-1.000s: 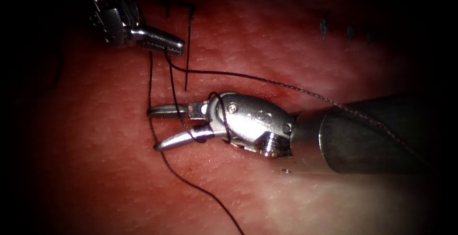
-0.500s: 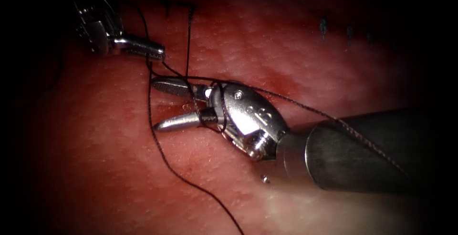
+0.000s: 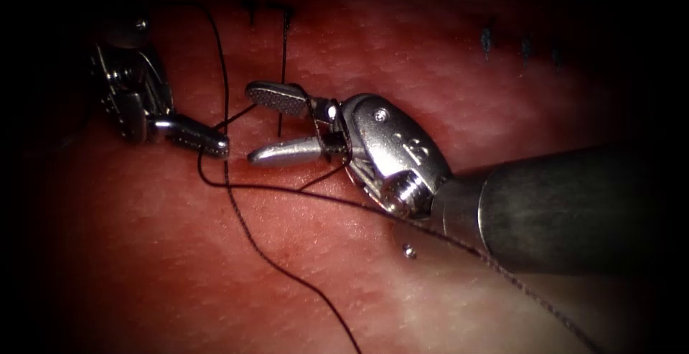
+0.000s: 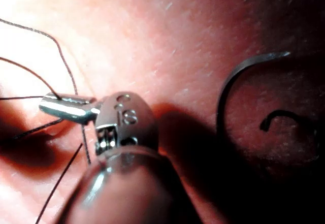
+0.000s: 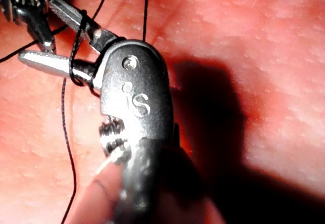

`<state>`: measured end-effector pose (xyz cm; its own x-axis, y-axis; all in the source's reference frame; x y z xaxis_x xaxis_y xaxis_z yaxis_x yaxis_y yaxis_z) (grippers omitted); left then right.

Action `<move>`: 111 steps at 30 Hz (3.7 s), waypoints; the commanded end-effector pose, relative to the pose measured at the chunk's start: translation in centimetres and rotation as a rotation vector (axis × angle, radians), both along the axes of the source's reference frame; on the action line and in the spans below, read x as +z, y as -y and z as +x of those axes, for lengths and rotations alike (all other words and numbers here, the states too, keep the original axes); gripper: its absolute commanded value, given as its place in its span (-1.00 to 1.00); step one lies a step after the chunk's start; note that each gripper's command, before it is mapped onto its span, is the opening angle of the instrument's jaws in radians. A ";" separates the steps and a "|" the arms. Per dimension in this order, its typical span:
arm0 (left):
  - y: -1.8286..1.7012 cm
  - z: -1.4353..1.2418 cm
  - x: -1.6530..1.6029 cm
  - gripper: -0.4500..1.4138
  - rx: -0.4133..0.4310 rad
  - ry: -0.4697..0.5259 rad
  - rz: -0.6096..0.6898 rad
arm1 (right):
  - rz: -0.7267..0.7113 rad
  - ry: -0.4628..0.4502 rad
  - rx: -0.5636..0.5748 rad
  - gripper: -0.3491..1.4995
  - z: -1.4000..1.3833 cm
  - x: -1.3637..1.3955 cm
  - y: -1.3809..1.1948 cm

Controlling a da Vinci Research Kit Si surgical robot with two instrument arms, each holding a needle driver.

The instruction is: Wound Closure

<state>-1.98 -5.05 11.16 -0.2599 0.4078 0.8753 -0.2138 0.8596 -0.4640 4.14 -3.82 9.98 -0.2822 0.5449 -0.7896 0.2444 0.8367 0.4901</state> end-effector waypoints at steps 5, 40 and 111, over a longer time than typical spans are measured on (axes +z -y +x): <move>0.26 -0.13 0.14 -1.00 -0.001 -0.027 0.014 | 0.022 0.057 0.069 -0.02 0.11 0.07 0.00; 0.12 -0.44 -0.65 -1.00 -0.099 -0.132 0.110 | 0.076 0.533 0.304 0.07 0.01 0.64 -0.25; -1.80 0.44 0.16 -1.00 -0.949 -0.643 0.306 | -0.034 0.747 0.434 -1.00 -0.09 0.20 1.35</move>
<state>-1.50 -3.19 11.27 0.5782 -0.0365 0.8151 0.4443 0.8519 -0.2771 3.97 -5.09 10.14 0.1417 0.4807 -0.8653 -0.4821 0.7970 0.3638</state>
